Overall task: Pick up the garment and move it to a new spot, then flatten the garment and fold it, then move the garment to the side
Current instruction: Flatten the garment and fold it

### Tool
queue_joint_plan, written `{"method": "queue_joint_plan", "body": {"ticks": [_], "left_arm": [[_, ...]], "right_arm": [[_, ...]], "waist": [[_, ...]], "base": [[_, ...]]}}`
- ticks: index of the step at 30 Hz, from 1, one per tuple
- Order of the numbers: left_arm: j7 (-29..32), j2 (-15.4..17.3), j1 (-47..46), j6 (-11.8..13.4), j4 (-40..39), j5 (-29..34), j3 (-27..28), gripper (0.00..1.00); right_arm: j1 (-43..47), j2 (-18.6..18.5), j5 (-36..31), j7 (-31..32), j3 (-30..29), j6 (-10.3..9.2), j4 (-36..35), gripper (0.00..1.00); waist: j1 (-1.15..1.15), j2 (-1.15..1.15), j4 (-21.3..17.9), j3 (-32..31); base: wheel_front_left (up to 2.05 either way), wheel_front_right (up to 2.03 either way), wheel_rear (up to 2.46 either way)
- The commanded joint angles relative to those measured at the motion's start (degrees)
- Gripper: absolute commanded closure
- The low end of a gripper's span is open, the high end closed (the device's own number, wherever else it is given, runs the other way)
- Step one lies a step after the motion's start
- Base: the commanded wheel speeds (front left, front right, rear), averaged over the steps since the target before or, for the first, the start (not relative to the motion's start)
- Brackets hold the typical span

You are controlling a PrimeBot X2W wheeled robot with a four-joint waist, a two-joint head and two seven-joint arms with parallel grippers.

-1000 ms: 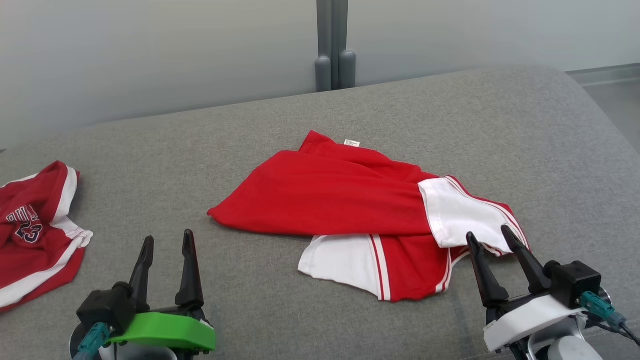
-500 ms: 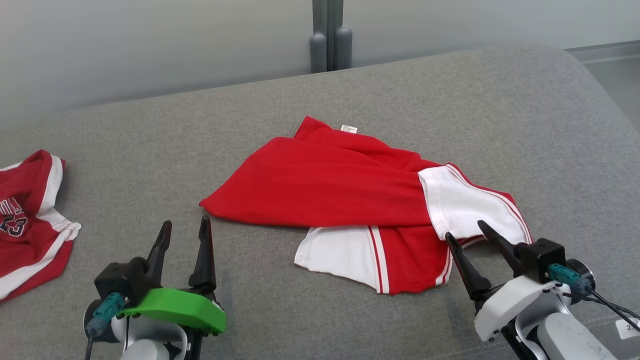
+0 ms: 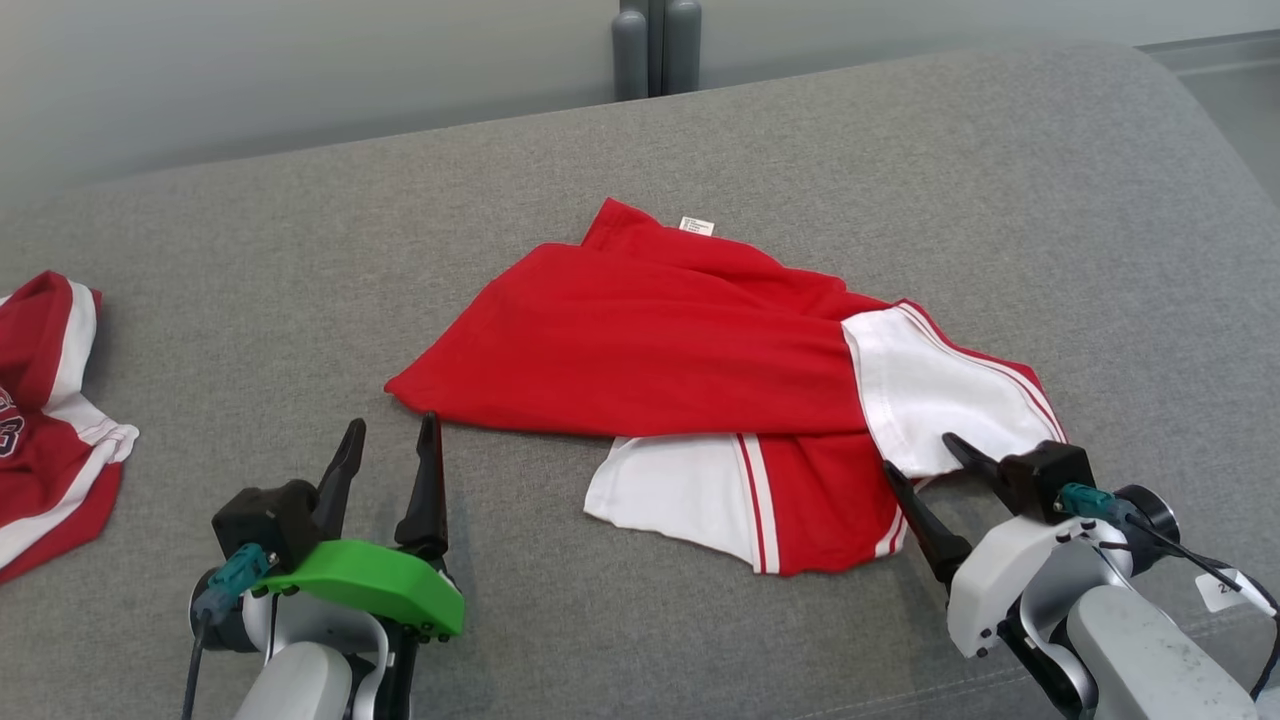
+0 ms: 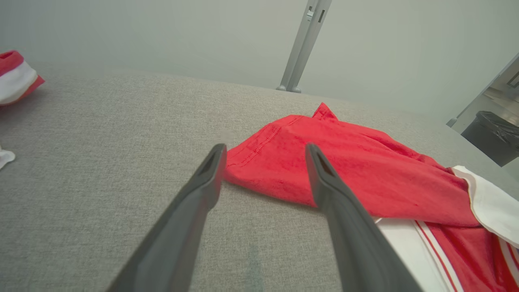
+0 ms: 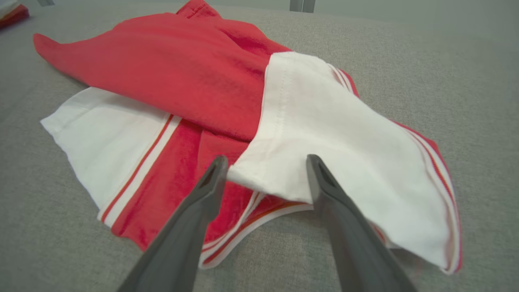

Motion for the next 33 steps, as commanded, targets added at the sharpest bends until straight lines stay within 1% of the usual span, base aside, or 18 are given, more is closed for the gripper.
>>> {"method": "queue_joint_plan", "body": {"ticks": [1,5,6,7,8,9,12,20,23,27,33], "left_arm": [[-0.4,0.0,-1.0,-0.1,0.3,-0.2,0.0,0.00],[-0.6,-0.1,-1.3,-0.4,1.2,-0.3,-0.2,0.00],[-0.6,-0.1,-1.3,-0.4,1.4,-0.4,-0.3,0.00],[-0.7,-0.1,-1.4,-0.5,1.5,-0.5,-0.3,0.00],[-0.7,0.0,-1.4,-0.5,1.6,-0.5,-0.3,0.00],[-0.6,0.0,-1.6,-0.6,1.7,-0.6,-0.3,0.00],[0.2,0.3,-2.7,-1.2,2.6,-1.1,-0.5,0.00],[3.9,-0.2,-8.7,-2.7,11.5,-3.9,0.3,0.00],[4.9,-0.8,-11.0,-3.8,15.7,-5.6,0.9,0.00],[5.4,-1.2,-13.6,-4.8,21.1,-6.9,1.5,0.00],[5.1,-1.6,-16.7,-7.1,27.5,-9.2,2.7,0.00]], "right_arm": [[-1.0,-0.1,0.1,-0.1,0.2,0.00,0.6,0.00],[-1.7,-0.2,-0.4,0.1,0.6,0.00,2.1,0.00],[-1.8,-0.2,-0.5,0.1,0.7,0.00,2.4,0.02],[-1.9,-0.2,-0.5,0.2,0.8,0.00,2.8,0.35],[-2.0,-0.2,-0.6,0.3,0.9,0.00,3.1,0.60],[-2.1,-0.1,-0.6,0.3,0.9,0.00,3.4,0.67],[-2.5,0.0,-0.4,0.2,1.0,0.00,4.1,0.99],[-4.3,0.5,-0.2,0.4,1.8,0.00,4.8,1.00],[-4.6,0.5,-0.1,-0.3,1.9,0.00,4.6,1.00],[-5.1,0.5,-0.2,-1.6,1.4,0.00,4.2,1.00],[-5.1,0.9,-0.6,-3.3,0.3,0.00,3.2,1.00]], "waist": [[0.00,0.00,0.0,0.1],[0.00,0.00,0.1,0.1],[0.00,0.00,0.1,0.0],[0.00,0.00,0.1,0.0],[0.00,0.00,0.1,-0.1],[0.00,0.00,0.2,-0.1],[0.00,0.00,0.4,0.0],[0.00,0.00,-0.2,1.6],[0.00,0.00,-0.6,2.1],[0.00,0.00,-1.5,2.4],[0.00,0.00,-2.8,2.5]], "base": [[0.00,0.00,0.00],[0.00,0.00,0.00],[0.00,0.00,0.00],[0.00,0.00,0.00],[0.00,0.00,0.00],[0.00,0.00,0.00],[0.00,0.00,0.00],[0.00,0.00,0.00],[0.00,0.00,0.00],[0.00,0.00,0.00],[0.00,0.00,0.00]]}}
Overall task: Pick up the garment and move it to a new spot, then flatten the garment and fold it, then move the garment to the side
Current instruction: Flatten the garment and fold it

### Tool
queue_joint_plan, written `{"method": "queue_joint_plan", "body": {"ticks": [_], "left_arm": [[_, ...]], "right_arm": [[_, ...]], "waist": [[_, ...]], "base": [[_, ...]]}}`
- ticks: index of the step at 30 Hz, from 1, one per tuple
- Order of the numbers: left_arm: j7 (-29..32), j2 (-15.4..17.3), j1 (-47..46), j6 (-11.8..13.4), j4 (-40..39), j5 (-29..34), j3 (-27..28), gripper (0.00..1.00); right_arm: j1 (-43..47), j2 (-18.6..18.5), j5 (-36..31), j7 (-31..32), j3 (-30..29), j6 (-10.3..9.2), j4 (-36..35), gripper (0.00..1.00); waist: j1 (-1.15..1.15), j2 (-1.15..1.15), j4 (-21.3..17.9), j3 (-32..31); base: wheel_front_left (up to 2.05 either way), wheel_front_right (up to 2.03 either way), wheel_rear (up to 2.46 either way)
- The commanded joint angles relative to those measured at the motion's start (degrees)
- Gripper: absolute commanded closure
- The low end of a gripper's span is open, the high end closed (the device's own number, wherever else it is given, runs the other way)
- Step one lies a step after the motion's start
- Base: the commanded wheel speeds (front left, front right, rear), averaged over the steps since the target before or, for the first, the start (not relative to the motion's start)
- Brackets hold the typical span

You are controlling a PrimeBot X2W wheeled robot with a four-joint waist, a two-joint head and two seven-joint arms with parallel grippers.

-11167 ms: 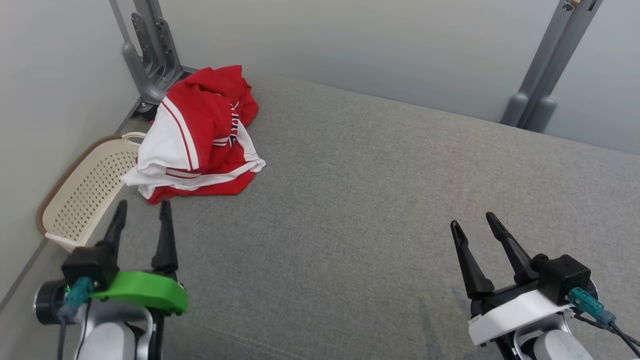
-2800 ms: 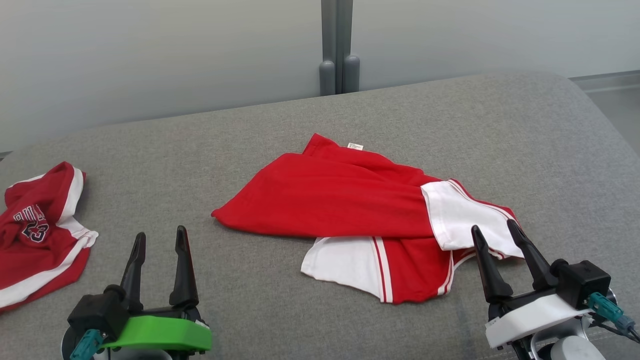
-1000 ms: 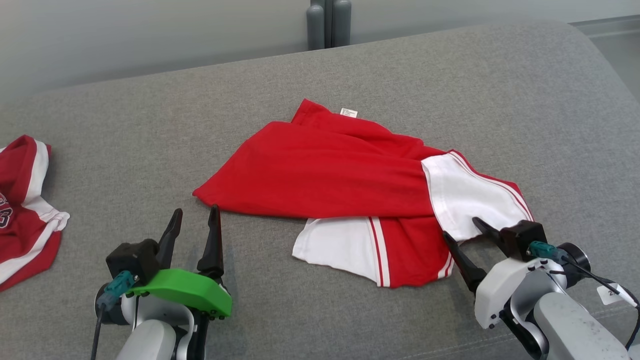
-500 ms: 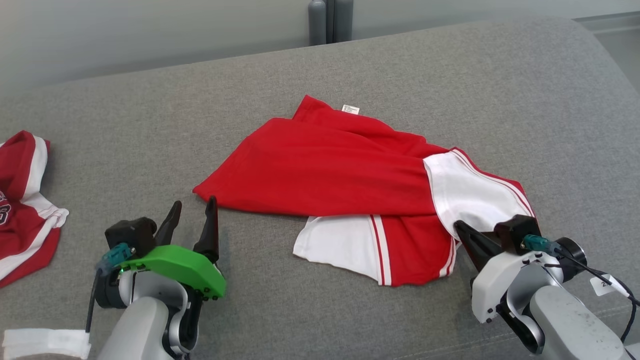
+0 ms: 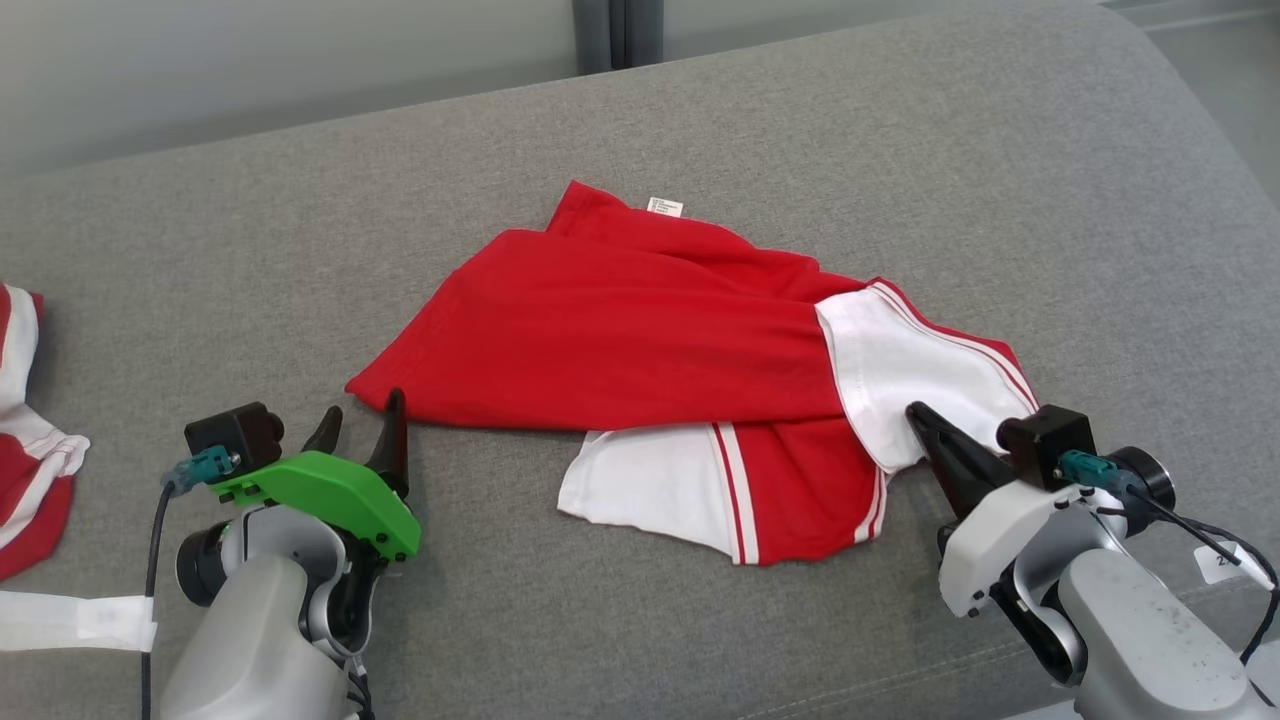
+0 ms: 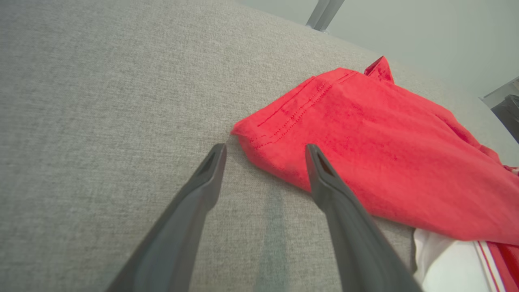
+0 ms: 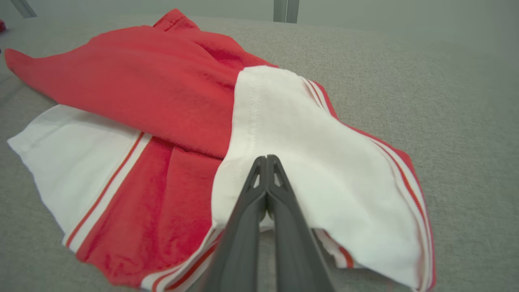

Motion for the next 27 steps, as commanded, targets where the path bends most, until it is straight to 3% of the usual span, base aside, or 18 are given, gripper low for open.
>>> {"method": "queue_joint_plan", "body": {"ticks": [1,14,15,16,18,19,27], "left_arm": [[-0.4,-0.1,-1.5,-0.6,1.4,-0.7,0.4,0.00],[0.4,-0.3,-6.7,-2.5,11.9,-3.8,2.0,0.03],[0.4,-0.2,-7.0,-2.7,12.4,-4.1,2.1,0.15],[0.4,-0.2,-7.4,-2.9,13.1,-4.4,2.2,0.44],[0.5,0.0,-7.9,-3.4,14.0,-4.7,2.2,0.77],[0.6,0.1,-8.1,-3.6,14.5,-4.8,2.2,1.00],[-1.9,1.1,-7.9,-5.0,14.7,-5.9,1.8,1.00]], "right_arm": [[-0.4,0.1,-0.4,-0.6,-0.3,0.00,-0.6,1.00],[1.4,0.2,-0.9,-1.3,-2.0,0.00,-4.1,1.00],[1.5,0.4,-0.9,-1.4,-2.3,0.00,-4.3,1.00],[1.6,0.5,-1.0,-1.5,-2.5,0.00,-4.5,1.00],[1.8,0.5,-1.1,-1.6,-2.9,0.00,-4.9,1.00],[1.8,0.6,-1.2,-1.7,-3.1,0.00,-5.1,1.00],[3.4,1.2,-0.8,-2.4,-4.7,0.00,-6.1,1.00]], "waist": [[0.00,0.00,-0.5,0.0],[0.00,0.00,-2.0,0.3],[0.00,0.00,-2.1,0.4],[0.00,0.00,-2.2,0.5],[0.00,0.00,-2.3,0.7],[0.00,0.00,-2.4,0.8],[0.00,0.00,-2.5,-0.2]], "base": [[0.00,0.00,0.00],[0.00,0.00,0.00],[0.00,0.00,0.00],[0.00,0.00,0.00],[0.00,0.00,0.00],[0.00,0.00,0.00],[0.00,0.00,0.00]]}}
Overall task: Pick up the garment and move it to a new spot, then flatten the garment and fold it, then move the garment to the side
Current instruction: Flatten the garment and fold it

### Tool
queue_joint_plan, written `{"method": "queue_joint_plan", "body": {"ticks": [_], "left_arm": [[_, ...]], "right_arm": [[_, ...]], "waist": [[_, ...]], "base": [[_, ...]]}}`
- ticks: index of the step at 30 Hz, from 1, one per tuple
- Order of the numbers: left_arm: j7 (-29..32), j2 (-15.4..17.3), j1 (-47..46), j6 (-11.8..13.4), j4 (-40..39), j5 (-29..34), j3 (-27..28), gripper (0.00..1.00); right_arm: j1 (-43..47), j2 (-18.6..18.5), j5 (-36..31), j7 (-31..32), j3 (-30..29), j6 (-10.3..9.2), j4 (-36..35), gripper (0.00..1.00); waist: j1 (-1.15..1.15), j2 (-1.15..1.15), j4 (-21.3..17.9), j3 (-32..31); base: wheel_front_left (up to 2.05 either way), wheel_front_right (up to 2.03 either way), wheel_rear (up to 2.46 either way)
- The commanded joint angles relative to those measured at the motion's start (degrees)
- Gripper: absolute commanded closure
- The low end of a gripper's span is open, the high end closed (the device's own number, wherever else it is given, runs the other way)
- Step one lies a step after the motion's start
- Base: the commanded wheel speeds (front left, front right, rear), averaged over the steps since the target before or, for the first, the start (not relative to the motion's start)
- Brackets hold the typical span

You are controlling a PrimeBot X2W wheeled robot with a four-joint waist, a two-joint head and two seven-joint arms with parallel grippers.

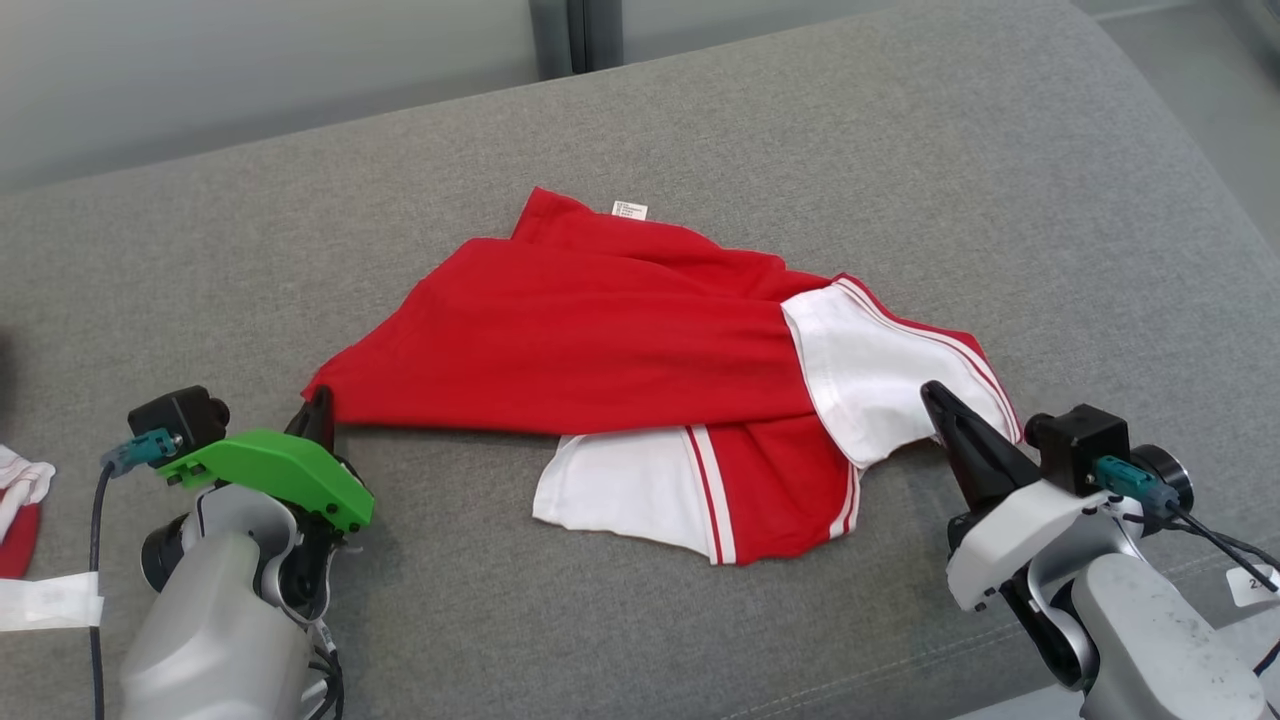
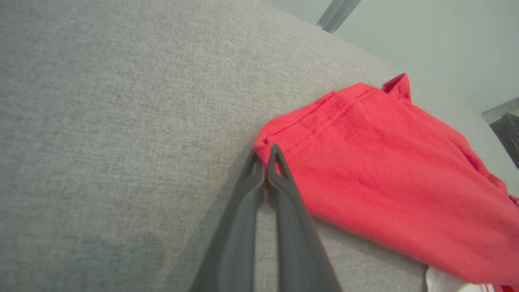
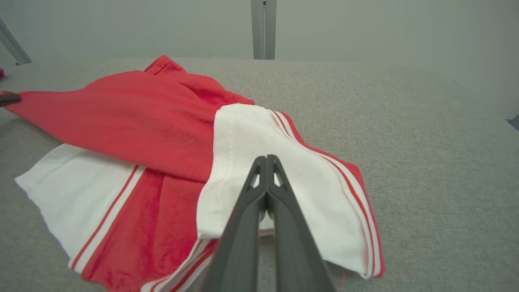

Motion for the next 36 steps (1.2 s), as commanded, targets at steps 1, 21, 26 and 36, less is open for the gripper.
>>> {"method": "queue_joint_plan", "body": {"ticks": [1,21,26,36], "left_arm": [[-0.5,0.5,0.4,-0.2,-0.6,-0.3,-0.1,1.00],[-4.5,4.0,13.0,3.0,-22.8,0.2,-1.1,1.00],[-2.8,5.3,19.4,7.0,-33.3,0.1,-0.7,1.00],[0.3,6.8,30.2,13.0,-44.3,-1.0,0.0,1.00]], "right_arm": [[0.7,0.3,0.1,-0.4,-0.4,0.00,-0.3,1.00],[5.3,1.6,-0.3,-1.0,-3.7,0.00,-1.7,1.00],[6.7,2.1,-0.3,-1.0,-4.2,0.00,-2.1,1.00],[7.9,2.3,0.3,-0.7,-4.7,0.00,-2.2,1.00]], "waist": [[0.00,0.00,0.2,-0.4],[0.00,0.00,3.1,-4.7],[0.00,0.00,4.5,-5.2],[0.00,0.00,6.1,-6.4]], "base": [[0.00,0.00,0.00],[0.00,0.00,0.00],[0.00,0.00,0.00],[0.00,0.00,0.00]]}}
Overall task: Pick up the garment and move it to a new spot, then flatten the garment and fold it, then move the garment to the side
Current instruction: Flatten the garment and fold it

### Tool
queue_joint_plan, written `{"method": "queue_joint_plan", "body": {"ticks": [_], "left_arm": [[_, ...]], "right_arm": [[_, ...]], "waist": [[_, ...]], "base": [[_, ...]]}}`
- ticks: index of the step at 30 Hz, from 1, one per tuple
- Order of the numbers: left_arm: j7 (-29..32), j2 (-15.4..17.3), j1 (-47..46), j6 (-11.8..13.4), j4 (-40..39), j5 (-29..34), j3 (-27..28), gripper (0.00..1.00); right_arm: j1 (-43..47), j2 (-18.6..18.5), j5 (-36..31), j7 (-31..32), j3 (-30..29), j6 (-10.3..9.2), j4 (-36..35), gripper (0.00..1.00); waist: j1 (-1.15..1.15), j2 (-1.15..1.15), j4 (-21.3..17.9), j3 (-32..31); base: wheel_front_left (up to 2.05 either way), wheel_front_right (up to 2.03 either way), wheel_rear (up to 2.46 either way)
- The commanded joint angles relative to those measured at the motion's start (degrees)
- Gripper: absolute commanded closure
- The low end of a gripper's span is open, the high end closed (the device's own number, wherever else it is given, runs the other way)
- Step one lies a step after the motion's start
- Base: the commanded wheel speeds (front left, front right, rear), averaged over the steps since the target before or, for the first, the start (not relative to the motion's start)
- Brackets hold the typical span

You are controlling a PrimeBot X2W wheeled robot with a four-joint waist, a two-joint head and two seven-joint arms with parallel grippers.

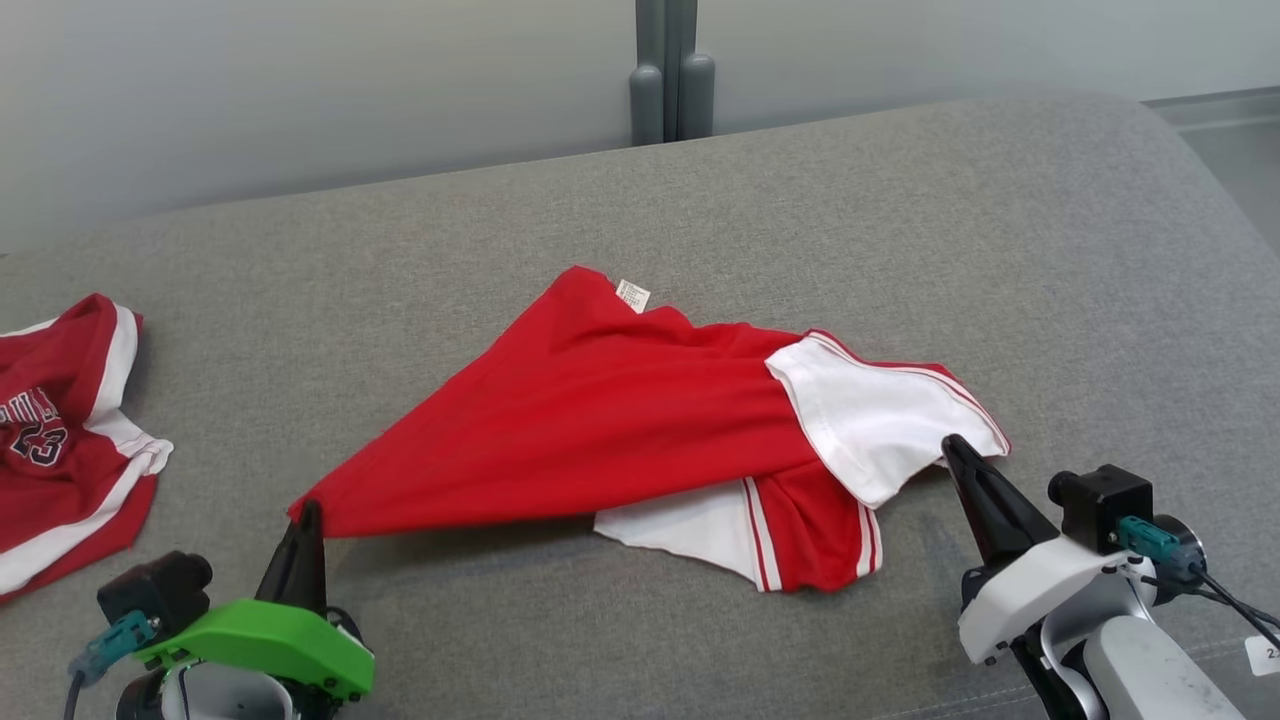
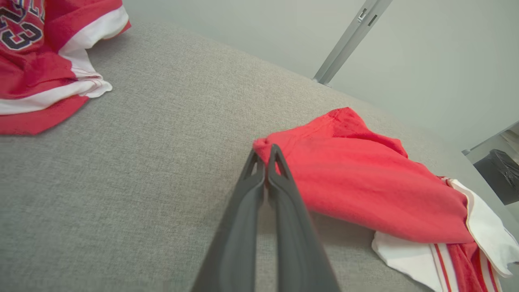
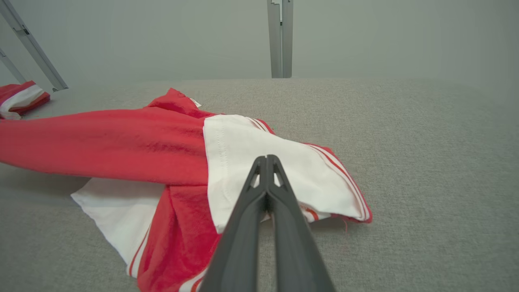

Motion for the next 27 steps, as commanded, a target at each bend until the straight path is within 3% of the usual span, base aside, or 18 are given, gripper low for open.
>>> {"method": "queue_joint_plan", "body": {"ticks": [1,15,27], "left_arm": [[0.2,0.8,1.5,0.6,-0.5,-0.2,0.3,1.00],[0.4,1.7,7.2,4.3,0.7,0.1,0.8,1.00],[2.7,1.8,8.8,4.7,0.9,-0.2,-1.0,1.00]], "right_arm": [[1.0,0.0,0.1,0.1,-0.2,0.00,-0.1,1.00],[2.3,-0.1,-0.1,0.8,-1.1,0.00,-1.0,1.00],[3.0,0.0,-0.4,1.0,-1.6,0.00,-1.3,1.00]], "waist": [[0.00,0.00,0.3,-0.4],[0.00,0.00,0.7,-1.6],[0.00,0.00,1.8,-2.0]], "base": [[0.00,0.00,0.00],[0.00,0.00,0.00],[0.00,0.00,0.00]]}}
